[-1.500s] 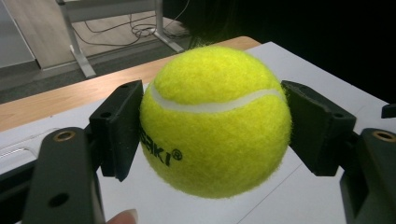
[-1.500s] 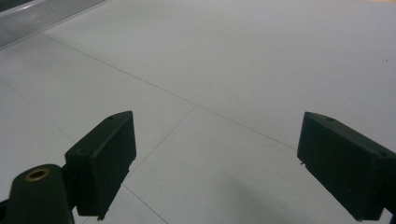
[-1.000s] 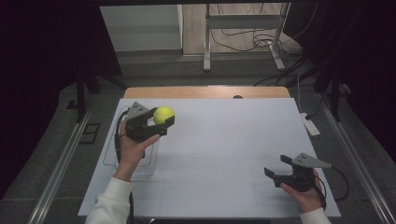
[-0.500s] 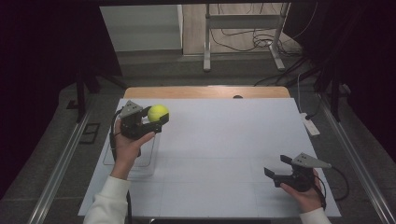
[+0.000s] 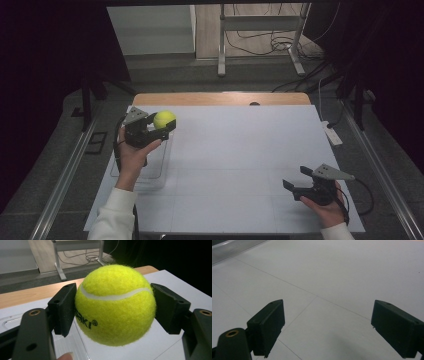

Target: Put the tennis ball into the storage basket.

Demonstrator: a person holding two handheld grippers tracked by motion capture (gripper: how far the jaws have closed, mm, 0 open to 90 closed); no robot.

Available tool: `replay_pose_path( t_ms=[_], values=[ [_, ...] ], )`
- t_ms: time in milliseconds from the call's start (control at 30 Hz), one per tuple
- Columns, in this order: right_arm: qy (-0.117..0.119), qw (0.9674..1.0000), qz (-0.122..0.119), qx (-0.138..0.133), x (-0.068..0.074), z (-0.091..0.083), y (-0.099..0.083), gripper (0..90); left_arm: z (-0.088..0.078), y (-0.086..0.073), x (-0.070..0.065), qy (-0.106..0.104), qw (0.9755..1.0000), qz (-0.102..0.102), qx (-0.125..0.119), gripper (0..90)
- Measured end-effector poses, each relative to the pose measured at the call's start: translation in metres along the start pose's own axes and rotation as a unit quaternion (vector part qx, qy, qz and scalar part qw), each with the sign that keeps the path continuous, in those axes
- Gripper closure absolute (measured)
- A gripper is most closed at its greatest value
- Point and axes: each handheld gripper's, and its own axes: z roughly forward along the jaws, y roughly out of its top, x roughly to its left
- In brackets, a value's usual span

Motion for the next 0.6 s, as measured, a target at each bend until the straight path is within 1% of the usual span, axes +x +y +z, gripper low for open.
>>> replay_pose_path(
  t_ms=[167, 600],
  values=[
    [0.000, 1.0000, 0.000, 0.000, 0.000, 0.000, 0.000, 11.7, -0.001, -0.001, 0.006, 0.008, 1.0000, -0.005, -0.001, 26.7],
    [-0.005, 1.0000, 0.003, -0.001, 0.000, -0.002, 0.000, 11.7, -0.004, -0.002, 0.016, 0.032, 0.9995, -0.006, 0.001, 26.7]
  ],
)
